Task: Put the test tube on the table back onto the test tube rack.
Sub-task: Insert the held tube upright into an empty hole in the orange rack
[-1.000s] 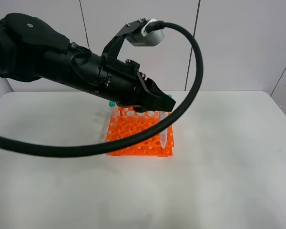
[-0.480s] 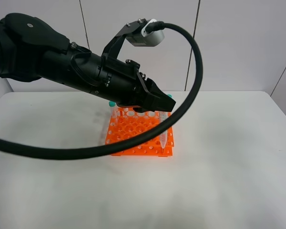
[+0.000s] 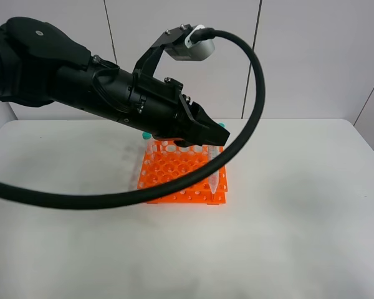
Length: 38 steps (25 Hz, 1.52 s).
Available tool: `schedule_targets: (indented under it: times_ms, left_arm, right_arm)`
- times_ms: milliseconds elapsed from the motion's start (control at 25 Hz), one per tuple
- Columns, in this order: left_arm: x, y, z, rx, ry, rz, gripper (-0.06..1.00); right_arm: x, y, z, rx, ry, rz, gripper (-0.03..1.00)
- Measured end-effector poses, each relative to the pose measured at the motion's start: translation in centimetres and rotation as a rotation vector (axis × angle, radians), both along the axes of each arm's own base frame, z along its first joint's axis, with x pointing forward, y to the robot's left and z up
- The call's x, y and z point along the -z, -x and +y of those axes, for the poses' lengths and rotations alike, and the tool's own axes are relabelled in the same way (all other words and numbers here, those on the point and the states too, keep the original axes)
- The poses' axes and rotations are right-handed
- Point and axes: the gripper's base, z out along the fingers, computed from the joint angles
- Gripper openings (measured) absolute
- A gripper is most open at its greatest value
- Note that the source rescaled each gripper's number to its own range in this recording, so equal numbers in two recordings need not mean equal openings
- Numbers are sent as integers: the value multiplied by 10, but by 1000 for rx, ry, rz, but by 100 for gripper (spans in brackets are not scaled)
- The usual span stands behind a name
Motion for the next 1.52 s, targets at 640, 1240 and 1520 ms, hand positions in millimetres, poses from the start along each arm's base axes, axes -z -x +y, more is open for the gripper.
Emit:
schedule_targets:
  times_ms: [640,1240,1520]
  left_arm:
    - [0,0,0,4,-5,-5,0]
    - [1,0,0,6,-11,-10,0]
    - [0,0,0,4,-11,-11,0]
  right_arm:
    - [41,1,2,-14,-18,25,100]
    - [46,-6,2,-16,-32,-3,100]
    - [46,-6,2,-16,-32,-3,100]
